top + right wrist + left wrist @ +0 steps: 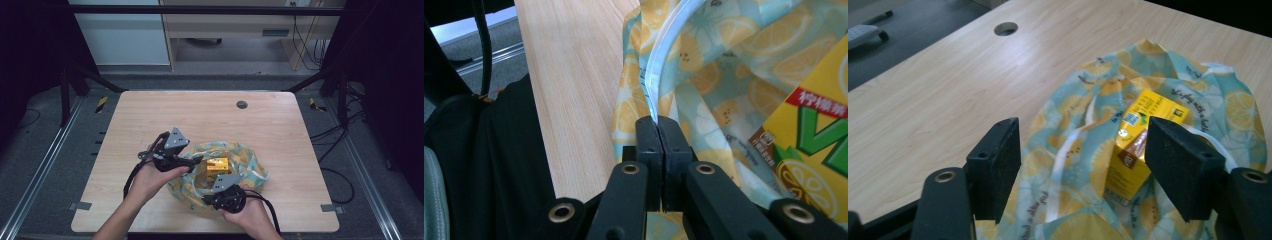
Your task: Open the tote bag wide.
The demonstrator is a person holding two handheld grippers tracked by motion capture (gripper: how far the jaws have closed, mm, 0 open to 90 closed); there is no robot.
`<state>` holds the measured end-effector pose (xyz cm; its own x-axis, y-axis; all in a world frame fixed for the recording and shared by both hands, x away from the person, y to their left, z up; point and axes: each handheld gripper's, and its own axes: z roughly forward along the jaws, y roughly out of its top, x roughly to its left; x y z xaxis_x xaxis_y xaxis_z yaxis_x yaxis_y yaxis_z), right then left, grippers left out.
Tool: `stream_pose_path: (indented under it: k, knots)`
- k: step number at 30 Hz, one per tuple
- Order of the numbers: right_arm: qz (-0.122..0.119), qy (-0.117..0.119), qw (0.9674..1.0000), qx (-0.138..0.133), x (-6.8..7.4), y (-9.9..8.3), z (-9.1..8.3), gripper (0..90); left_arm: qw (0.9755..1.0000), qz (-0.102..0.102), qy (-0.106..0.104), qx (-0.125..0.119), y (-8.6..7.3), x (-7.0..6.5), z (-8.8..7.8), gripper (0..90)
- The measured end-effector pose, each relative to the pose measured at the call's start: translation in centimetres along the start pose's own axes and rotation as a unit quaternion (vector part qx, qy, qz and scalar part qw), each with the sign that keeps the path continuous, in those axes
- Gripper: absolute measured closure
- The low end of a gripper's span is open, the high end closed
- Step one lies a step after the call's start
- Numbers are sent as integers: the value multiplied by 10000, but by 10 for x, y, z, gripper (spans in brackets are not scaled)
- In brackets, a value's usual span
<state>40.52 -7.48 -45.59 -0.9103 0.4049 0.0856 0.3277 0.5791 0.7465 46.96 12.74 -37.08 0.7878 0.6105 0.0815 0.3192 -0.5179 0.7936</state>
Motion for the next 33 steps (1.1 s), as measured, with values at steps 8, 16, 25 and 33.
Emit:
stream_pose_path:
  k: [8,16,25,33]
  knots:
    - [109,34,9999,50,-1,-4,3,889,9990,39,3,451,-14,-5,22,366]
    - [127,19,9999,56,-1,-6,5,887,9970,143,120,757,-25,-3,32,650]
    - [189,-38,9998,-1,-4,-5,5,884,9993,58,272,263,-24,-3,18,878]
    - [184,-88,9998,-69,-3,-4,4,875,9992,187,146,-327,-21,-18,-6,892]
